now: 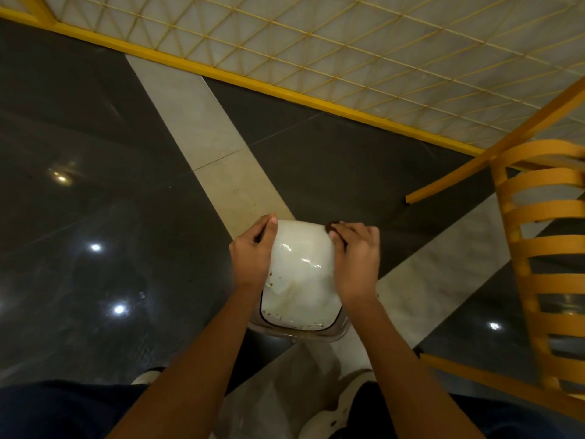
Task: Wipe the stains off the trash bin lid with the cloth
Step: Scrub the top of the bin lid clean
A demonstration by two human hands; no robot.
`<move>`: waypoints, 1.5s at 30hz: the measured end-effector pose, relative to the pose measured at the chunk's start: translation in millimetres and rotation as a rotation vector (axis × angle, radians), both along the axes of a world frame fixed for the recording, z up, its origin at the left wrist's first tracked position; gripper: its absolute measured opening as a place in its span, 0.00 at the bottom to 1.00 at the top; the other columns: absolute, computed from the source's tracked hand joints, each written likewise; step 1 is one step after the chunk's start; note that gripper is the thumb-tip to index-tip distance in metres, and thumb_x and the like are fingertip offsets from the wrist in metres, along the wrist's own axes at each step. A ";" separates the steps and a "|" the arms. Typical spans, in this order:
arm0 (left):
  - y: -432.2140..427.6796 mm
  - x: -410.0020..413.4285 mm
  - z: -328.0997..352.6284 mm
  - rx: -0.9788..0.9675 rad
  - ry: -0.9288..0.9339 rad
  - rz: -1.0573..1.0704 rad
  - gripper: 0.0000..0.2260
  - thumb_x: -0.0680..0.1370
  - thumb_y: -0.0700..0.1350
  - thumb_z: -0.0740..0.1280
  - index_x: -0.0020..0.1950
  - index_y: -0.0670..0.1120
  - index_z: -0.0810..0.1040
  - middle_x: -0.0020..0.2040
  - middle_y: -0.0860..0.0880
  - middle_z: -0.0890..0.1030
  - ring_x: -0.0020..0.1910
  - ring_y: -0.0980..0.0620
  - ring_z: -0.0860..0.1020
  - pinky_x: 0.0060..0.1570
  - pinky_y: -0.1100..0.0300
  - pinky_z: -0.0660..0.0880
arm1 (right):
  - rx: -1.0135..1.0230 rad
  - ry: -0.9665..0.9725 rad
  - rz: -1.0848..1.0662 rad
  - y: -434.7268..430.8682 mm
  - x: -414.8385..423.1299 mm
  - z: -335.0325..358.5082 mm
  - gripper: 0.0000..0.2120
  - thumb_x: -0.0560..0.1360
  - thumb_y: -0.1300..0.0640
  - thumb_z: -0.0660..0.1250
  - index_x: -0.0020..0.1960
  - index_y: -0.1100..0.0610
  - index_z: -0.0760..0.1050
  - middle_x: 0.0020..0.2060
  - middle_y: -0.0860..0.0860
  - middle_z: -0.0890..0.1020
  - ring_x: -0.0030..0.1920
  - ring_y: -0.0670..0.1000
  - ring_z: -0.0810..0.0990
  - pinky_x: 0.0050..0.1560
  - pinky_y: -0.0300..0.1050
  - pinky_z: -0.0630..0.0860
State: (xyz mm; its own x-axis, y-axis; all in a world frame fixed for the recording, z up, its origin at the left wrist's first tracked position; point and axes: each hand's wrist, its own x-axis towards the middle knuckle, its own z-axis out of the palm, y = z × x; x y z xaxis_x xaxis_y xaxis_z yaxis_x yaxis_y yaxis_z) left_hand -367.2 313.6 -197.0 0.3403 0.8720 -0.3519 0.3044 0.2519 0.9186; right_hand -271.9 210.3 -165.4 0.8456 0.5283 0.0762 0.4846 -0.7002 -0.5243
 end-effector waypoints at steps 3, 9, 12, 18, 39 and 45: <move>0.6 0.5 0.0 -0.008 -0.017 0.005 0.13 0.76 0.51 0.66 0.58 0.48 0.81 0.51 0.52 0.83 0.51 0.57 0.80 0.56 0.54 0.77 | -0.061 -0.059 0.317 11.0 -29.2 -0.2 0.16 0.68 0.64 0.72 0.55 0.62 0.78 0.52 0.58 0.80 0.53 0.59 0.76 0.57 0.57 0.73; 0.0 -0.2 1.8 -0.013 -0.011 0.003 0.13 0.76 0.52 0.66 0.58 0.49 0.80 0.53 0.55 0.82 0.52 0.59 0.79 0.57 0.59 0.76 | -0.064 -0.149 0.166 -0.3 -4.9 -4.4 0.11 0.74 0.60 0.65 0.54 0.59 0.80 0.49 0.54 0.81 0.51 0.55 0.75 0.53 0.53 0.76; -1.4 -0.5 2.4 -0.019 -0.030 -0.002 0.12 0.77 0.52 0.65 0.58 0.50 0.80 0.50 0.55 0.82 0.49 0.60 0.79 0.53 0.62 0.76 | -0.087 -0.020 0.068 14.9 -3.9 6.9 0.10 0.75 0.60 0.64 0.56 0.60 0.79 0.51 0.56 0.79 0.54 0.57 0.73 0.57 0.52 0.72; 1.2 -1.5 -0.7 0.032 -0.038 -0.023 0.12 0.77 0.48 0.65 0.58 0.47 0.80 0.51 0.56 0.81 0.51 0.62 0.78 0.56 0.64 0.73 | -0.280 -0.089 0.486 31.2 -44.6 8.5 0.28 0.66 0.54 0.73 0.63 0.60 0.72 0.59 0.59 0.75 0.59 0.62 0.72 0.64 0.62 0.66; -0.2 -1.0 -1.5 0.026 -0.030 0.004 0.12 0.77 0.51 0.64 0.58 0.50 0.80 0.47 0.56 0.82 0.47 0.60 0.79 0.48 0.68 0.76 | -0.032 0.013 -0.093 1.8 20.2 -6.4 0.12 0.77 0.59 0.62 0.57 0.60 0.78 0.52 0.56 0.79 0.55 0.55 0.71 0.56 0.41 0.68; -1.9 0.1 -0.2 0.015 -0.047 0.021 0.10 0.77 0.51 0.64 0.56 0.52 0.80 0.44 0.57 0.82 0.42 0.62 0.80 0.42 0.72 0.76 | 0.245 0.037 -0.225 -37.8 -28.2 -20.6 0.14 0.77 0.55 0.63 0.61 0.58 0.76 0.54 0.53 0.76 0.54 0.39 0.64 0.58 0.27 0.61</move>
State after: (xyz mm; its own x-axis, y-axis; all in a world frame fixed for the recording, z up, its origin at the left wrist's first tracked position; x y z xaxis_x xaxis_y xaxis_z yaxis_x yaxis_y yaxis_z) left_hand -367.1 311.7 -197.2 0.3376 0.8841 -0.3231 0.2561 0.2440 0.9354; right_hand -300.1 172.5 -186.0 0.9434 0.2982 0.1449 0.3100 -0.6385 -0.7044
